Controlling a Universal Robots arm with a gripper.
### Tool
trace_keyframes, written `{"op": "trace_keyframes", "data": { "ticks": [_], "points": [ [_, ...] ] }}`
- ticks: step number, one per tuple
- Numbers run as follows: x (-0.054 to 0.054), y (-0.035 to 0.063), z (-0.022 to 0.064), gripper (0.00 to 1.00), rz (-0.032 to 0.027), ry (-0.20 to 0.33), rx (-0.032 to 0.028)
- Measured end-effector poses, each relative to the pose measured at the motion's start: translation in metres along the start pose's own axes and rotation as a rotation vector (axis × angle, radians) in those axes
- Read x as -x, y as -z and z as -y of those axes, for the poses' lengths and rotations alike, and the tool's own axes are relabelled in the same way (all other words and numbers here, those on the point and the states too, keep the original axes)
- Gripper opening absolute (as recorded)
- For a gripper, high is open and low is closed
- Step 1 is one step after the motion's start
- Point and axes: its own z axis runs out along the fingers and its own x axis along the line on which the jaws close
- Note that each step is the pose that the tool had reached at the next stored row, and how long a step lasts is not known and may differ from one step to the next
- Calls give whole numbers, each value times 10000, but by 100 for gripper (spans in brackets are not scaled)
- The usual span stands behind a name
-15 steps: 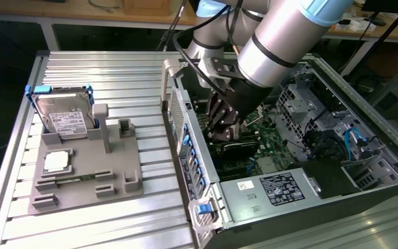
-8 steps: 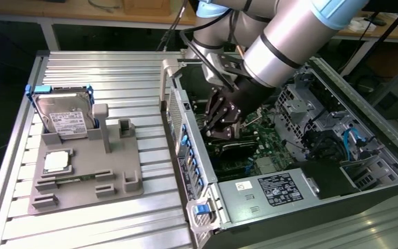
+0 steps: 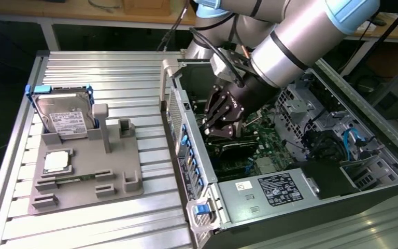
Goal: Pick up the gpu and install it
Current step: 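Press down on the gpu until it lock into place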
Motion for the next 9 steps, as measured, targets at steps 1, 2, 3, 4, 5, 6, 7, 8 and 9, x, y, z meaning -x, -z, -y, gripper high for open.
{"op": "trace_keyframes", "data": {
  "ticks": [1, 2, 3, 4, 5, 6, 7, 8, 9],
  "points": [
    [0, -5, 2, 10, 3, 0, 7],
    [0, -8, 4, 10, 3, 1, 13],
    [0, -13, 7, 10, 3, 0, 21],
    [0, -19, 10, 10, -7, -5, 33],
    [-1, -26, 13, 10, -14, -9, 39],
    [-1, -35, 18, 10, -29, -16, 46],
    [-2, -43, 22, 10, -48, -26, 53],
    [-2, -54, 27, 10, -62, -33, 58],
    [-3, -65, 33, 10, -77, -39, 66]
  ]
}}
